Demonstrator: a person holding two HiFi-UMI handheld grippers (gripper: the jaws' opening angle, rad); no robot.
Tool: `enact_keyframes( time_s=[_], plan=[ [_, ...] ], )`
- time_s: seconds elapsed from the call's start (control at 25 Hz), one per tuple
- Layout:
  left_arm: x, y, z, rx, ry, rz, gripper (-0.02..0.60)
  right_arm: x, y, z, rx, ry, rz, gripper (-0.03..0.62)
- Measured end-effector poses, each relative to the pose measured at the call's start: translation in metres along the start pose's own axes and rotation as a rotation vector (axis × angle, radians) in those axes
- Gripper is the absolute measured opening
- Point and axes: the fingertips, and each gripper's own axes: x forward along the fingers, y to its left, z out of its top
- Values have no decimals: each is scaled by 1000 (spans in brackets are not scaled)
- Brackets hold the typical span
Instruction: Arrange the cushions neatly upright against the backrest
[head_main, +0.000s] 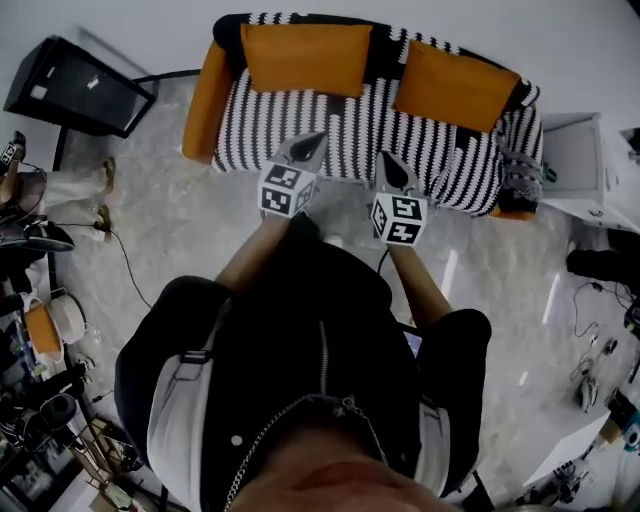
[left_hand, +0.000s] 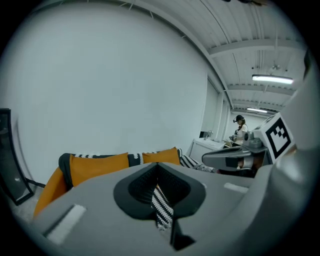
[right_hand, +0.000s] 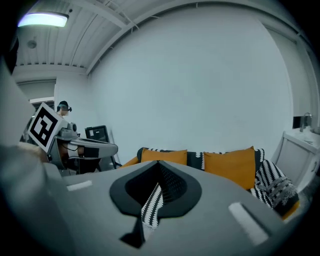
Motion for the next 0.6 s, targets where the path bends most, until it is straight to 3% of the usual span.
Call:
enact_keyframes(
  time_s=[0.2,0.6],
  plan=[
    [-6,-17,-5,30,21,-27,11,-8,21,1,-14,-7,51,2],
    [-7,-24,-5,46,20,-43,11,-14,15,4,7,-21,48,2]
  ],
)
